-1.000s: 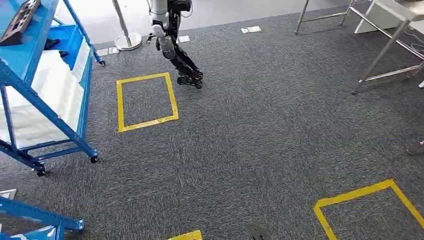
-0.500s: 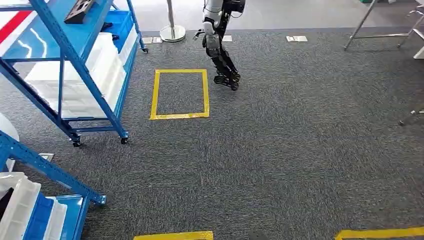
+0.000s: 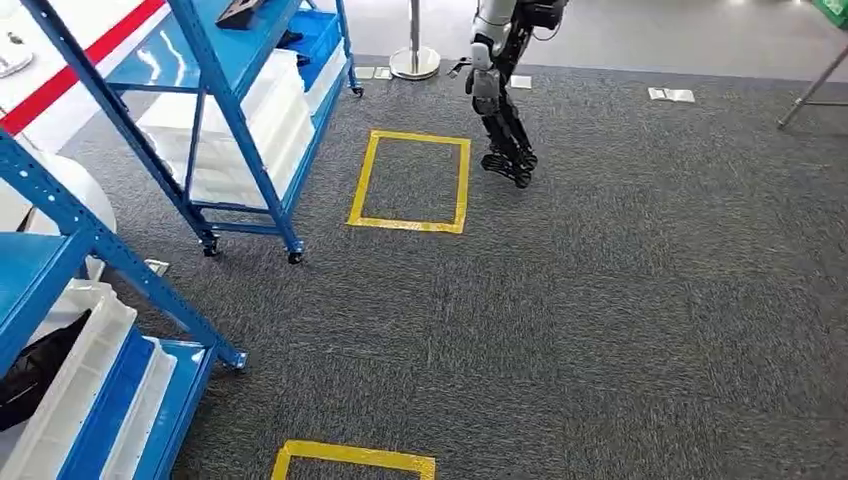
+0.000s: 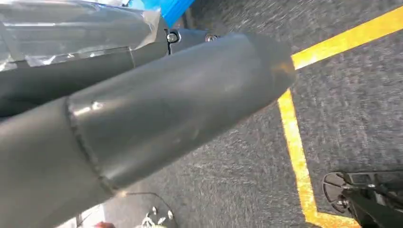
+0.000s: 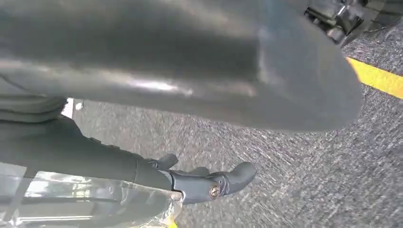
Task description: Take the parts from the cabinet and place them on the table.
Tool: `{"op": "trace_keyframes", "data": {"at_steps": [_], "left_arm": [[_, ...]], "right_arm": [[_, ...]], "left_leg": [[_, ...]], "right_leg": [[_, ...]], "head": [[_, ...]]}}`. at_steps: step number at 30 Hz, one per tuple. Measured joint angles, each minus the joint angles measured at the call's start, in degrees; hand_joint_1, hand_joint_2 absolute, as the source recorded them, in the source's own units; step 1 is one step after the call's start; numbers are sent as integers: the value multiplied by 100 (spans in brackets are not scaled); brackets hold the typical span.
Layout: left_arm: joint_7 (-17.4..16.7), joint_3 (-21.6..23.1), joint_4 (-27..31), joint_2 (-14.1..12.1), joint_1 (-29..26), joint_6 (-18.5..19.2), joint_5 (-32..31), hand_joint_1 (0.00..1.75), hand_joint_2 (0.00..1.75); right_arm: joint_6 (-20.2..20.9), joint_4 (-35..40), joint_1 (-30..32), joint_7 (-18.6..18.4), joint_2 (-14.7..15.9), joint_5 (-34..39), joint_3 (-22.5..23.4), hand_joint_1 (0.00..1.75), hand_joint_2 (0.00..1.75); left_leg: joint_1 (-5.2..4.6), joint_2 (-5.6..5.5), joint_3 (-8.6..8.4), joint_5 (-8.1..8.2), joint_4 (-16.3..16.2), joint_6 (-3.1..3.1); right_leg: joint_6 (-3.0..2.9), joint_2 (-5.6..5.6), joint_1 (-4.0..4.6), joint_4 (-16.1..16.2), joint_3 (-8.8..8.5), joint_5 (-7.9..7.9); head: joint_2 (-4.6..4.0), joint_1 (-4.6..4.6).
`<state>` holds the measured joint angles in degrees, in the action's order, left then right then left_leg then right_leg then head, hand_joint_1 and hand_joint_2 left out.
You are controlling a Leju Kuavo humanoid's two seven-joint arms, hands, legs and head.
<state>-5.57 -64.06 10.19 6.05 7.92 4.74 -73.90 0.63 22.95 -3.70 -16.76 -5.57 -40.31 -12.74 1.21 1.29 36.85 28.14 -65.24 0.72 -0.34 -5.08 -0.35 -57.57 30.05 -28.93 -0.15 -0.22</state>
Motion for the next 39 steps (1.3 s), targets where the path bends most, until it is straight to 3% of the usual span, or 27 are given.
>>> {"op": "trace_keyframes", "data": {"at_steps": [1, 2, 6, 7, 8, 9, 11, 12, 13, 15, 16, 17, 18, 21, 22, 23, 24, 26, 28, 29, 30, 31, 32, 33, 36, 37, 39], "left_arm": [[0, 7, 2, -4, 8, 0, -22, 0, 0], [0, 18, 2, -4, 28, 0, -35, 0, 0], [2, 92, 2, -15, 27, -9, -109, 0, 0], [0, 109, 2, -6, 26, -9, -124, 0, 0], [-9, 127, 2, -6, 38, -9, -155, 0, 0], [-20, 140, 2, -9, 58, -9, -168, 0, 0], [-39, 157, 2, -11, 88, -7, -205, 0, 0], [-46, 168, 2, -11, 87, -7, -223, 0, 0], [-57, 179, 2, -11, 82, -2, -225, 0, 0], [-59, 194, 2, -2, 86, -2, -229, 0, 0], [-59, 208, 2, -2, 90, -2, -229, 0, 0], [-59, 227, 2, -11, 90, -2, -229, 0, 0], [-61, 238, 2, -20, 95, -2, -229, 0, 0], [-63, 240, 2, -20, 69, -2, -229, 0, 0], [-66, 243, 0, -22, 63, -2, -229, 0, 0], [-66, 243, 0, -11, 62, -2, -232, 0, 0], [-72, 245, 0, -13, 87, -4, -240, 0, 0], [-77, 258, 0, -13, 106, 0, -273, 0, 0], [-92, 273, 0, -11, 98, 4, -288, 0, 0], [-101, 278, 0, -13, 91, 7, -293, 0, 0], [-103, 280, 2, -18, 92, 5, -306, 0, 0], [-105, 282, 2, -24, 99, 4, -326, 0, 0], [-105, 286, 2, -26, 112, 4, -332, 0, 0], [-105, 293, 2, -29, 143, 4, -336, 0, 0], [-125, 321, 2, -35, 131, 4, -350, 0, 0], [-131, 323, 2, -33, 129, 4, -352, 0, 0], [-151, 326, 2, -20, 140, 7, -367, 0, 0]], "right_arm": [[-2, 0, 0, 0, 0, 2, 9, 0, 0], [-7, 0, 10, -2, 0, 2, 26, 0, 0], [-22, 0, 16, -11, -11, 2, 103, 0, 0], [-31, 4, 24, -11, -13, 0, 140, 0, 0], [-37, 2, 39, -11, -13, 0, 173, 0, 0], [-44, 2, 57, -11, -17, 0, 192, 0, 0], [-46, -2, 128, -11, -17, 2, 238, 0, 0], [-46, -9, 158, -20, -17, 2, 268, 0, 0], [-48, -11, 175, -26, -17, 2, 289, 0, 0], [-52, -11, 173, -26, -15, 2, 308, 0, 0], [-57, -11, 170, -26, -11, 2, 317, 0, 0], [-59, -11, 171, -26, -15, 2, 319, 0, 0], [-59, -11, 171, -26, -20, 2, 319, 0, 0], [-61, -9, 178, -31, -31, 2, 323, 0, 0], [-61, -9, 170, -31, -42, 2, 326, 0, 0], [-63, -9, 160, -31, -39, 4, 328, 0, 0], [-63, -9, 169, -31, -46, 4, 328, 0, 0], [-65, -11, 211, -31, -44, 7, 354, 0, 0], [-66, -11, 228, -31, -42, 11, 382, 0, 0], [-66, -11, 227, -31, -46, 15, 395, 0, 0], [-68, -9, 226, -31, -50, 15, 415, 0, 0], [-68, -9, 227, -31, -63, 15, 428, 0, 0], [-72, -7, 228, -31, -63, 15, 444, 0, 0], [-76, -4, 236, -31, -72, 15, 459, 0, 0], [-92, 26, 249, -31, -91, -8, 514, 0, 0], [-92, 52, 251, -31, -96, -24, 535, 0, 0], [-92, 66, 257, -24, -98, -52, 581, 0, 0]], "left_leg": [[-9, 210, -301, -125, 458, -29], [-69, 384, -383, -71, 629, -50], [-105, 72, -336, -131, 701, -193], [-46, 27, -379, -182, 751, -245], [-43, -34, -374, -208, 762, -286], [-43, -105, -353, -219, 763, -304], [-44, -297, -331, -232, 760, -318], [-44, -385, -329, -238, 759, -313], [-42, -476, -331, -243, 755, -304], [-25, -651, -334, -254, 741, -274], [-12, -726, -333, -254, 728, -247], [-24, -790, -304, -250, 707, -190], [-45, -857, -286, -245, 688, -150], [-18, -996, -238, -322, 761, -35], [15, -938, -211, -286, 712, -29], [-27, -554, -137, -140, 533, -22], [-30, -331, 46, 114, 139, -11], [-26, -198, 484, 551, -799, 4], [-24, -155, 612, 573, -1107, -4], [-26, -137, 467, 404, -856, -20], [-29, -89, 177, 162, -360, -40], [-46, 70, -154, -48, 192, -76], [-76, 390, -386, -90, 579, -115], [-117, 372, -396, -84, 636, -119], [-161, 143, -335, -104, 646, -174], [-102, 70, -383, -169, 725, -244], [-74, -27, -381, -220, 763, -303]], "right_leg": [[2, -56, 12, -2, -19, -6], [46, -104, 79, -15, -8, -35], [137, -343, 89, 17, -88, -53], [175, -121, 43, -62, -11, -109], [161, 219, 29, -281, 63, -252], [119, 384, 15, -675, 239, -452], [96, 472, -9, -1583, 677, -798], [130, 484, -16, -1791, 779, -826], [187, 487, -35, -1711, 752, -743], [328, 542, -87, -872, 366, -338], [381, 681, -134, -352, 125, -136], [402, 1009, -188, -76, 38, -90], [320, 907, -129, -49, 65, -49], [201, 748, -108, -51, 12, -7], [149, 677, -168, -27, 17, 25], [100, 625, -143, -26, 20, 29], [54, 534, -113, -25, 20, 23], [31, 346, -58, -26, 31, 9], [25, 182, -33, -28, 42, 6], [19, 110, -23, -28, 41, 0], [19, 32, -21, -28, 27, -9], [17, -33, -15, -28, 8, -16], [21, -89, 11, -27, -9, -25], [65, -134, 65, -45, 2, -56], [120, -333, 43, -5, -46, -55], [172, -281, 73, -6, -28, -79], [147, 274, 19, -447, 143, -350]], "head": [[0, -4], [0, -7], [0, 20], [0, 31], [0, 40], [0, 54], [0, 57], [0, 55], [0, 52], [0, 55], [0, 52], [0, 78], [0, 68], [0, 57], [0, 48], [0, 37], [0, -15], [0, -11], [0, -9], [0, -11], [0, -13], [0, -11], [0, -15], [0, -9], [0, 7], [0, 0], [0, 22]]}}
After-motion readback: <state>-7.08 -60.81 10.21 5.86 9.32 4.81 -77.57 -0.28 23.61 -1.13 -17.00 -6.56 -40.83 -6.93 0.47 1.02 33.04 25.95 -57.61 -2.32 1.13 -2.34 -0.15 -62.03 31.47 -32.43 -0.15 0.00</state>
